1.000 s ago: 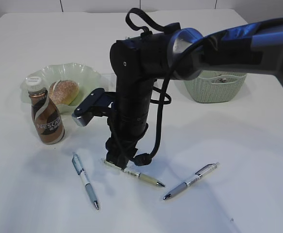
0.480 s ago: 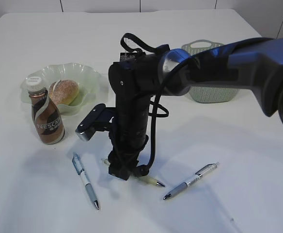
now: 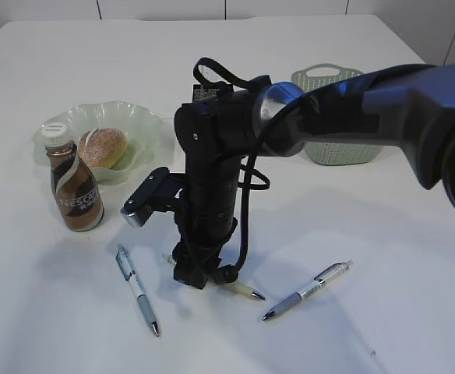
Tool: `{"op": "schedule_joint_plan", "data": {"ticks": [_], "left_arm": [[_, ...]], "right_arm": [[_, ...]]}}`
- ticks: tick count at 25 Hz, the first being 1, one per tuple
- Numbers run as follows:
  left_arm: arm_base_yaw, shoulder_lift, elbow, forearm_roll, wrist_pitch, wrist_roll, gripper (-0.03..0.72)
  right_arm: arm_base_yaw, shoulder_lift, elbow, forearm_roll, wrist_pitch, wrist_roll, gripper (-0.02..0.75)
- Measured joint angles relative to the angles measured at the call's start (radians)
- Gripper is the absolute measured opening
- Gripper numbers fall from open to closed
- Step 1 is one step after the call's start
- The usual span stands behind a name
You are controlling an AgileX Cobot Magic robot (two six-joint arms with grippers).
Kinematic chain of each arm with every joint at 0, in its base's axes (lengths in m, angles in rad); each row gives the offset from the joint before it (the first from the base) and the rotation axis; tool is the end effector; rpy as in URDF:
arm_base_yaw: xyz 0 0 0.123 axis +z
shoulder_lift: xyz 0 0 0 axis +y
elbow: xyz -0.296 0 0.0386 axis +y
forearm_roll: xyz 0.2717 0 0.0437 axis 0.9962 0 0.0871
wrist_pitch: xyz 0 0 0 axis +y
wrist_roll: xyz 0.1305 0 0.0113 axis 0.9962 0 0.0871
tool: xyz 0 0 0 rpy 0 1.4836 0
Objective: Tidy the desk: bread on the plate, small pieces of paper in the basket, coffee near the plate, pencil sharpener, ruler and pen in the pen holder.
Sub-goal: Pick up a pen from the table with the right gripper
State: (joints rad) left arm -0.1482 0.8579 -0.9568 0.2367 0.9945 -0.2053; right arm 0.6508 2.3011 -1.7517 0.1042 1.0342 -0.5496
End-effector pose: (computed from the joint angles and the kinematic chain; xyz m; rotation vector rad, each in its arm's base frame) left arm 0.1932 -0.0028 0.3507 -0.0087 2.3499 0.1251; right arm 0.3833 0.3066 0.0831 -1.6693 2.5747 0.1461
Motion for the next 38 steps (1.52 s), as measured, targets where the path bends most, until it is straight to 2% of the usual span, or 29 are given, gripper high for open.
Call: {"op": "schedule_joint_plan", "data": {"ticks": [5, 8, 9, 12, 14, 17, 24, 25, 30, 38], "left_arm": [[0.0, 0.0, 0.0, 0.0, 0.0, 0.0, 0.384], [0.0, 0.0, 0.0, 0.0, 0.0, 0.0, 0.384], [0.0, 0.0, 0.0, 0.0, 0.0, 0.0, 0.384], [0.0, 0.0, 0.0, 0.0, 0.0, 0.0, 0.384], [0.0, 0.0, 0.0, 0.0, 0.0, 0.0, 0.384], [0.0, 0.0, 0.0, 0.0, 0.0, 0.0, 0.384], [0.0, 0.0, 0.0, 0.0, 0.0, 0.0, 0.384], [0.0, 0.0, 0.0, 0.0, 0.0, 0.0, 0.384], [0.0, 0.0, 0.0, 0.001, 0.0, 0.0, 0.384], [0.0, 0.0, 0.0, 0.001, 0.0, 0.0, 0.384]], "right_arm": [[0.0, 0.0, 0.0, 0.0, -0.002, 0.0, 0.424], [0.0, 0.0, 0.0, 0.0, -0.002, 0.0, 0.386], [0.0, 0.0, 0.0, 0.0, 0.002, 0.002, 0.335], [0.0, 0.0, 0.0, 0.0, 0.004, 0.002, 0.258], [0.0, 0.0, 0.0, 0.0, 0.004, 0.002, 0.238], [0.0, 0.0, 0.0, 0.002, 0.02, 0.007, 0.155], [0.0, 0.0, 0.0, 0.012, 0.08, 0.017, 0.131], [0.0, 0.0, -0.013, 0.022, 0.141, 0.019, 0.13], [0.0, 0.001, -0.072, 0.029, 0.168, 0.057, 0.128], [0.0, 0.001, -0.219, 0.031, 0.182, 0.341, 0.127]]}}
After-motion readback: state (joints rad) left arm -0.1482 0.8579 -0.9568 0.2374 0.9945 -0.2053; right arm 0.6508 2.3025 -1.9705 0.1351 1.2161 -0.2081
